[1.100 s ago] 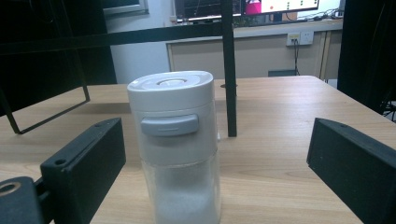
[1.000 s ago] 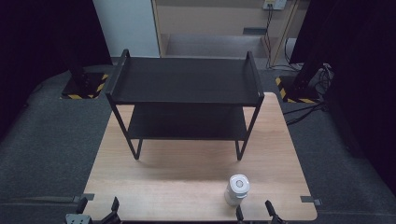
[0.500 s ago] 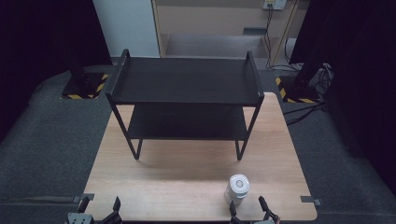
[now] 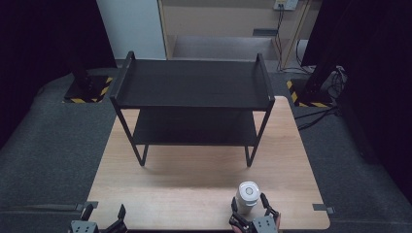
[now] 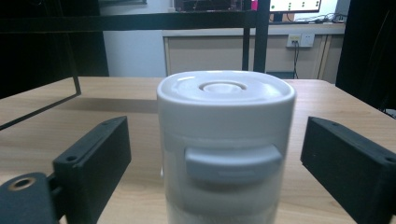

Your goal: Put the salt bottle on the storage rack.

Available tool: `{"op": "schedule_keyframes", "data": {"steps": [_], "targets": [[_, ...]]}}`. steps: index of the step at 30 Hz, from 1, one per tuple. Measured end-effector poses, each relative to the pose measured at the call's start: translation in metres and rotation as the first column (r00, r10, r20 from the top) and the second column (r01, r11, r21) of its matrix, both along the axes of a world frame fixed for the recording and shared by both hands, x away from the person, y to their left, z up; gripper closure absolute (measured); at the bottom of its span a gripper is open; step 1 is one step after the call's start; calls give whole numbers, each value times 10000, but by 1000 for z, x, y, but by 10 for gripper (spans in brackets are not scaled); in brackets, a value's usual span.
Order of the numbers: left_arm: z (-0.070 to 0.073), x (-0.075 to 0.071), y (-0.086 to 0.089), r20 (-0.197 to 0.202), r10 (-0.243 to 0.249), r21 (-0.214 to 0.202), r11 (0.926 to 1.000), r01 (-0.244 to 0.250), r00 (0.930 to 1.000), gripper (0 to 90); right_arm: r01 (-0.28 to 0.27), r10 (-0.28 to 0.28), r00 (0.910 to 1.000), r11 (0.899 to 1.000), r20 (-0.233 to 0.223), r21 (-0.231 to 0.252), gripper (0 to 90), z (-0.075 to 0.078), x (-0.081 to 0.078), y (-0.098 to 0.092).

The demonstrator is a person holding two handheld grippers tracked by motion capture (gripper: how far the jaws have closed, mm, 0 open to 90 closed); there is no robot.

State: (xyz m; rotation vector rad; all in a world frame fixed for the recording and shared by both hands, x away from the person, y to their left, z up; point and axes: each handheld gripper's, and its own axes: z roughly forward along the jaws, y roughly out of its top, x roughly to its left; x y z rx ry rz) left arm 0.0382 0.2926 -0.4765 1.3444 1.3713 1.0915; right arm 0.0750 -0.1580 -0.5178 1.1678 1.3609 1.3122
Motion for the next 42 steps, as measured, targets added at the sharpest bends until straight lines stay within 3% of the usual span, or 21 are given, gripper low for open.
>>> {"op": "schedule_keyframes", "data": {"steps": [15, 27, 34, 42], "targets": [[1, 2, 1, -47, -33, -2, 10000, 33, 10000, 24, 411, -414, 9990, 9991, 176, 138, 305, -3, 5, 9], [1, 1, 2, -77, -13, -20, 10000, 13, 10000, 24, 411, -411, 9992, 9991, 5, -118, 319, 3, 4, 10], [1, 1, 2, -82, -42, -23, 10000, 42, 10000, 25, -158, 157, 9998, 9998, -123, -138, 320, 21, 1, 7], [2, 0, 1, -47, -95, -59, 9999, 95, 9999, 26, -1001, 992, 9944, 9947, 357, 219, 320, 72, 14, 13]]}}
